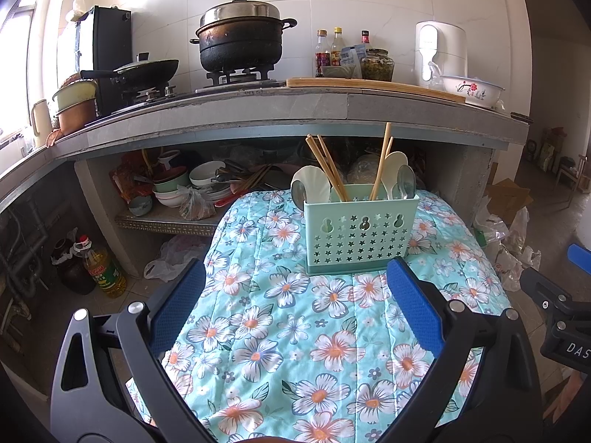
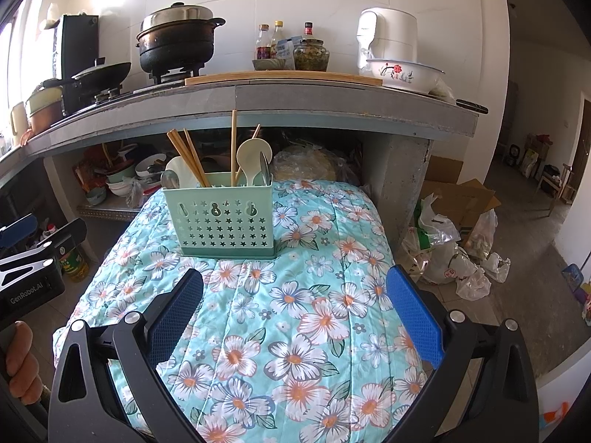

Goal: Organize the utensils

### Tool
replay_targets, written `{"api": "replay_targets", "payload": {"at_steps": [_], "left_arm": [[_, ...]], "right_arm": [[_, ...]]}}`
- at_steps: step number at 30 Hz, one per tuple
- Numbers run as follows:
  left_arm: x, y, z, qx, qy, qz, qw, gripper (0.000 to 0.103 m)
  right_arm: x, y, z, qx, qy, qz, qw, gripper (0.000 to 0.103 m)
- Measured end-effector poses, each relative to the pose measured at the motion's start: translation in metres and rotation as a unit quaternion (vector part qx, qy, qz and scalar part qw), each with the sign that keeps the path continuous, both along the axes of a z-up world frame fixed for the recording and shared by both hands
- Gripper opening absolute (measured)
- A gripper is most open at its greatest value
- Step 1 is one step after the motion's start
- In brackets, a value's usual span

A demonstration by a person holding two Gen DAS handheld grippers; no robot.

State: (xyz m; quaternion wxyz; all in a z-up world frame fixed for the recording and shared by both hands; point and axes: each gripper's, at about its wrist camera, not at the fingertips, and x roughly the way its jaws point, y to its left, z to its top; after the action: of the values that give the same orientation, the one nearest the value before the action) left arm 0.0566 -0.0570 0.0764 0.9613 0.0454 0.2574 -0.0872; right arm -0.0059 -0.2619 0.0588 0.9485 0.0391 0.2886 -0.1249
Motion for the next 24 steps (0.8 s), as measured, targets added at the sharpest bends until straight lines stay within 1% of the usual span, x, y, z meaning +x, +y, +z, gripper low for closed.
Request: {"api": "replay_targets", "payload": {"at_steps": [24], "left_arm": [[0.0002,-0.0001,0.0005,-0.001,0.0,0.0,1.0,0.095]], "right_arm": [[0.0034,0.0026,0.0036,-0.002,0.0,0.005,1.0,0.097]]}}
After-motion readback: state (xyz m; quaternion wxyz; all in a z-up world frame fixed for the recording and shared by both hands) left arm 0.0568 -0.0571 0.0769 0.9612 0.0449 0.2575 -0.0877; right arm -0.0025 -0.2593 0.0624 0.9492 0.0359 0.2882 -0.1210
